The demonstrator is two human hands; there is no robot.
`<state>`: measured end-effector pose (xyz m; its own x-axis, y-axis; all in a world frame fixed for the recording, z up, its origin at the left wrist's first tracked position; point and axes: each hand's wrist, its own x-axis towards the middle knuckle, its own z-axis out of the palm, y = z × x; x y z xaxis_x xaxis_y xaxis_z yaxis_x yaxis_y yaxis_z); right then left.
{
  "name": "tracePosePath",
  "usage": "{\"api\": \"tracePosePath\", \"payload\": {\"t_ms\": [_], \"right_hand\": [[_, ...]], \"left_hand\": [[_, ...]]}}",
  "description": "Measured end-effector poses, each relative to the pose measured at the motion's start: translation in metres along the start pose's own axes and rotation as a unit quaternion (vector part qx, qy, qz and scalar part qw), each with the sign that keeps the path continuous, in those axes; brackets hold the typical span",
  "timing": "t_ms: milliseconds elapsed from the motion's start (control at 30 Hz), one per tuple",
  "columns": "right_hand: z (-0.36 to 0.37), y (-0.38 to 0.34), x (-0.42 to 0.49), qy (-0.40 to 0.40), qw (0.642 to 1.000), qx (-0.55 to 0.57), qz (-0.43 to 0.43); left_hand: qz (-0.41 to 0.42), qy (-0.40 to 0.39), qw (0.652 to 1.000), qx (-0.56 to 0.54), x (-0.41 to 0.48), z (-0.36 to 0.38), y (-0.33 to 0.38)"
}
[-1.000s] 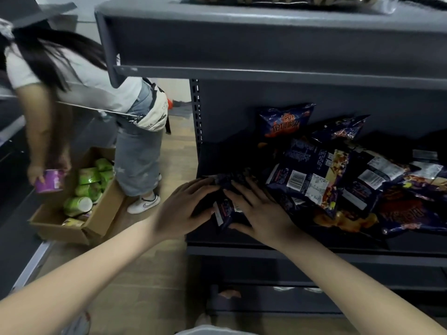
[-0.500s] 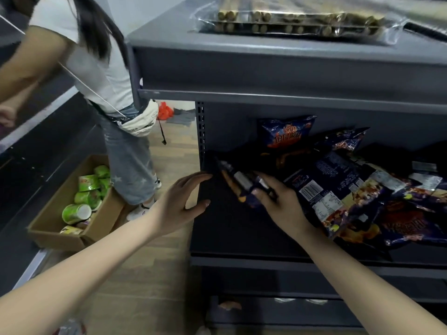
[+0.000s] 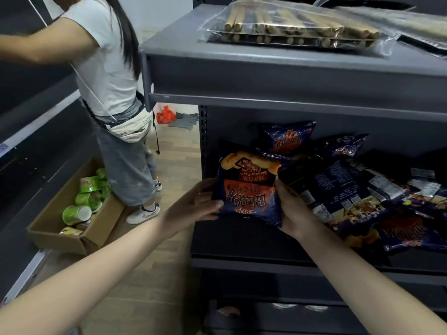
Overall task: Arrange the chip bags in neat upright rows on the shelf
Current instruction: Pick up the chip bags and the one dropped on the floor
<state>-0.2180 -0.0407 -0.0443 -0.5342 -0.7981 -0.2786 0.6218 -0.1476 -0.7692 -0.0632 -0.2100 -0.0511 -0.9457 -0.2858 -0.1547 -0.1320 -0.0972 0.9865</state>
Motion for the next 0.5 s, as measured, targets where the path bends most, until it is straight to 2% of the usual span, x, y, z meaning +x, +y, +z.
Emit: {"api": "tracePosePath", "payload": {"t_ms": [100, 267, 367, 433, 500], "right_hand": [[0.008, 0.009, -0.003, 0.013, 0.999, -0.044, 0.0], [0.019, 0.009, -0.008, 0.014, 0.998, -0.043, -0.047], [0.028, -0.009, -0.013, 0.007, 0.99, -0.083, -0.111], [0.036, -0.024, -0.017, -0.005, 0.957, -0.207, -0.202], [0.047, -0.042, -0.021, -0.018, 0.877, -0.367, -0.311]], "left_hand": [[-0.02, -0.047, 0.999, 0.013, -0.006, 0.009, -0.005], [-0.034, 0.032, 0.999, -0.001, -0.006, 0.001, -0.005], [-0.029, 0.039, 0.997, 0.062, -0.004, -0.023, 0.011], [-0.013, 0.032, 0.987, 0.156, -0.003, -0.041, 0.032], [0.021, 0.018, 0.955, 0.297, -0.001, -0.053, 0.059]]}}
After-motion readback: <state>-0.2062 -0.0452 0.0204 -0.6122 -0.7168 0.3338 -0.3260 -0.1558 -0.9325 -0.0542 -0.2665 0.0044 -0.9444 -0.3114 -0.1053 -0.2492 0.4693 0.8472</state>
